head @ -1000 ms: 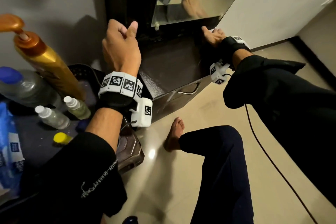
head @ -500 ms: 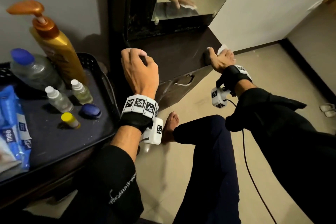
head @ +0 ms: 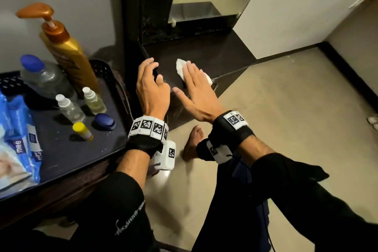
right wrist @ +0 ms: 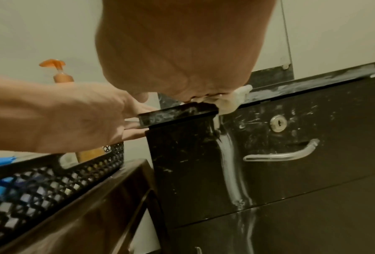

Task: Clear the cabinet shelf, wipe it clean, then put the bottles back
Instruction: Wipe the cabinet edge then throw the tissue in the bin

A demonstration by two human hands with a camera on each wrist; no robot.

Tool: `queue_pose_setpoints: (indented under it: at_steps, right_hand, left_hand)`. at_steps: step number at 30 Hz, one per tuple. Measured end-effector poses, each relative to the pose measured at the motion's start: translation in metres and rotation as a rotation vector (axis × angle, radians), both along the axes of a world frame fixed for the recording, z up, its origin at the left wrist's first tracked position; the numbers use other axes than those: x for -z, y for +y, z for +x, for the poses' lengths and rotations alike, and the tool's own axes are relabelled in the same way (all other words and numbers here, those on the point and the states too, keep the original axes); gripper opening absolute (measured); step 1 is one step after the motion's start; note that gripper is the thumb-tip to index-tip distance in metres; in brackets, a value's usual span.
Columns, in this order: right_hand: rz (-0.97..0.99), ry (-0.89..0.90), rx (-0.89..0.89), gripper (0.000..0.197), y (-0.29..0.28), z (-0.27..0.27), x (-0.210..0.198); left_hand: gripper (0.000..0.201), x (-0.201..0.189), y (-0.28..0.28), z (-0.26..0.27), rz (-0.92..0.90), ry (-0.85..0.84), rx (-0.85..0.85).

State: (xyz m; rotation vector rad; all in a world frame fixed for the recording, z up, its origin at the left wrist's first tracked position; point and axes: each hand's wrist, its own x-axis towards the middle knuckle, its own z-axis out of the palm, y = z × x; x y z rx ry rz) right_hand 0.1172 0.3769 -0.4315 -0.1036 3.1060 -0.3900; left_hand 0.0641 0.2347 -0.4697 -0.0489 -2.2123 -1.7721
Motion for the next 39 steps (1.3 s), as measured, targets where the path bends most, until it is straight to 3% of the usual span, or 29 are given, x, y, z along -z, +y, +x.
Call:
queue_pose_setpoints:
  at_steps: [3,6,9,15,17,20,23,27,30,35,39]
  right_hand:
    - [-0.003,0.000,0.055,0.082,0.033,-0.012,-0.005]
    - [0.001,0.056,0.310,0.088,0.110,-0.037,-0.004]
    - [-0.012,0.001,0.466,0.099,0.171,-0.057,-0.003]
    - [-0.023,-0.086,0.604,0.098,0.171,-0.089,-0.009]
    - [-0.044,-0.048,0.487,0.096,0.141,-0.091,-0.017]
    - [-0.063,-0.005,0.136,0.071,0.058,-0.066,-0.027]
    - [-0.084,-0.001,-0.174,0.074,-0.015,-0.025,-0.014]
    - [-0.074,0.013,-0.291,0.072,-0.015,0.012,0.002]
    - [-0.052,0.027,-0.139,0.072,0.029,0.014,0.000]
    - [-0.017,-0.007,0.397,0.086,0.171,-0.037,-0.002]
    - [-0.008,-0.092,0.526,0.096,0.219,-0.096,0.003]
  left_hand:
    - [0.038,0.000,-0.002,-0.001,0.004,0.000,0.009]
    - [0.038,0.001,-0.002,0.000,0.010,-0.005,0.017]
    - [0.038,0.001,-0.001,0.002,0.006,-0.011,0.022]
    - [0.037,0.001,-0.007,0.002,0.028,-0.011,0.046]
    - [0.037,-0.001,-0.008,0.002,0.039,-0.021,0.065]
    - [0.038,-0.003,-0.009,0.001,0.077,-0.038,0.081]
    - [0.044,-0.004,-0.013,-0.002,0.167,-0.101,0.125]
    - [0.046,-0.004,-0.016,0.001,0.187,-0.106,0.159]
    - [0.046,-0.004,-0.012,0.005,0.165,-0.122,0.169]
    - [0.049,-0.003,-0.010,0.009,0.137,-0.112,0.171]
    - [0.050,-0.002,-0.008,0.009,0.114,-0.095,0.145]
